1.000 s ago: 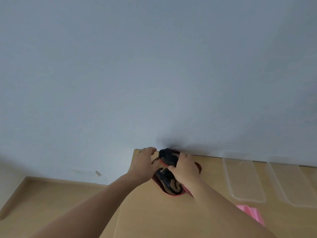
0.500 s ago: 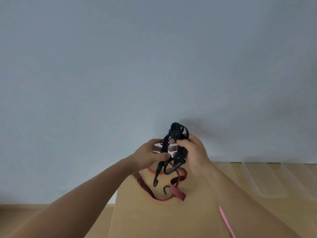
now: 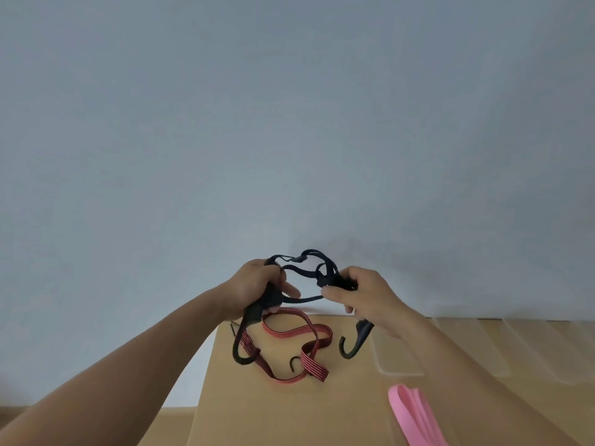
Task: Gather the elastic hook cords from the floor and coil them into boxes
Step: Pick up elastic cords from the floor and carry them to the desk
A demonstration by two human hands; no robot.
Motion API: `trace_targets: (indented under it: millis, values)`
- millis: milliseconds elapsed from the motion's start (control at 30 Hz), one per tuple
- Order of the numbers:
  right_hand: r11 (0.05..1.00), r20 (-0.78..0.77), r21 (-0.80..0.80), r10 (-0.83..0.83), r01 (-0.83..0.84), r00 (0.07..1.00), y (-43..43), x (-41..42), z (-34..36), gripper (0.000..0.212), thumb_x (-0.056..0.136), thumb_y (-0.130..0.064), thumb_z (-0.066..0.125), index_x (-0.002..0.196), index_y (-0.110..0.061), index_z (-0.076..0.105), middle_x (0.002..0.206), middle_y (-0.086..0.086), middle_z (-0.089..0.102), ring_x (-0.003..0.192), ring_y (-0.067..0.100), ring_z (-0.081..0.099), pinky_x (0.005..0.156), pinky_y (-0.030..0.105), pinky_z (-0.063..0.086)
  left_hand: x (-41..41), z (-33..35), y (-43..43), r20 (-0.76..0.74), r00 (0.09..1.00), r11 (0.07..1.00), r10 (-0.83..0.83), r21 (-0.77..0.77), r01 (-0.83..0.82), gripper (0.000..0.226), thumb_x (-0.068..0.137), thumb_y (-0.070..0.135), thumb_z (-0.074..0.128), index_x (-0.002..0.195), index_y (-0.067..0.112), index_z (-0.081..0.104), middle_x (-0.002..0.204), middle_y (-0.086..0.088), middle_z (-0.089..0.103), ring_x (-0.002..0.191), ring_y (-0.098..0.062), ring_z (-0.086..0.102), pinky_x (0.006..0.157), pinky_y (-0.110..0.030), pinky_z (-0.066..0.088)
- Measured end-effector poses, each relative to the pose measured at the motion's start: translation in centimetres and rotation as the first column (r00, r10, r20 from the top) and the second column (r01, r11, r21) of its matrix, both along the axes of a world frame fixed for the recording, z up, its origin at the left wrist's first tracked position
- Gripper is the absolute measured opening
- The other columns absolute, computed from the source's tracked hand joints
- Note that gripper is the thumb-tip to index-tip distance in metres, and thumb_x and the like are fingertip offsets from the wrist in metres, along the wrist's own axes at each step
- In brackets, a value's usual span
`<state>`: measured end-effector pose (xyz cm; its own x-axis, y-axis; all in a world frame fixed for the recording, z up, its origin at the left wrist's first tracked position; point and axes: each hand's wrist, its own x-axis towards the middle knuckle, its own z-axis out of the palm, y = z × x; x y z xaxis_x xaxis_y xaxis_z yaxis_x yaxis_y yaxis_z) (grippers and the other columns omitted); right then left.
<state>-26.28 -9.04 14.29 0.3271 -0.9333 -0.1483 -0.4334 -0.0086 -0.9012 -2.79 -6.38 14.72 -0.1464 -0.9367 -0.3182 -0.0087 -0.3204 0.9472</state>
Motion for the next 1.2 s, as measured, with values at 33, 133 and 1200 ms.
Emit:
trace_targets:
  millis: [33,133,1200]
  values:
    - [1.0,-0.003,-0.01,0.015,-0.015,1.0,0.1,-0.6,0.4,0.028,0.071,-0.039,0.083,0.09,-0.025,0.069,0.066,-0.021,0.064,0.054,0.0,0.056,0.049,0.011,0.041,0.0,0.3,0.4,0.06,0.997,0.998,-0.058,0.001,0.058,0.015,0.079,0.013,0.052,0.09,0.002,0.053,0.09,-0.022,0.074,0.048,-0.02,0.055,0.045,-0.025,0.045]
    - [0.995,-0.088,-0.096,0.019,-0.028,0.996,-0.5,-2.0,1.4,0.025,0.067,-0.035,0.087,0.084,-0.029,0.069,0.07,-0.023,0.066,0.06,-0.007,0.057,0.054,0.007,0.041,0.3,0.5,1.4,0.267,0.913,0.949,-0.309,0.027,0.313,0.032,0.083,0.034,0.07,0.093,0.007,0.057,0.074,-0.008,0.065,0.053,-0.014,0.051,0.049,-0.022,0.043]
    - [0.993,-0.402,0.07,-0.057,0.093,0.914,-0.1,6.2,-10.1,0.012,0.085,-0.033,0.055,0.089,-0.022,0.054,0.081,-0.007,0.052,0.079,0.019,0.055,0.062,0.029,0.038,3.9,-8.6,3.6,0.072,0.991,0.991,0.115,0.066,-0.119,0.021,0.074,0.002,0.071,0.075,0.008,0.051,0.075,-0.017,0.066,0.069,-0.031,0.07,0.064,-0.035,0.055]
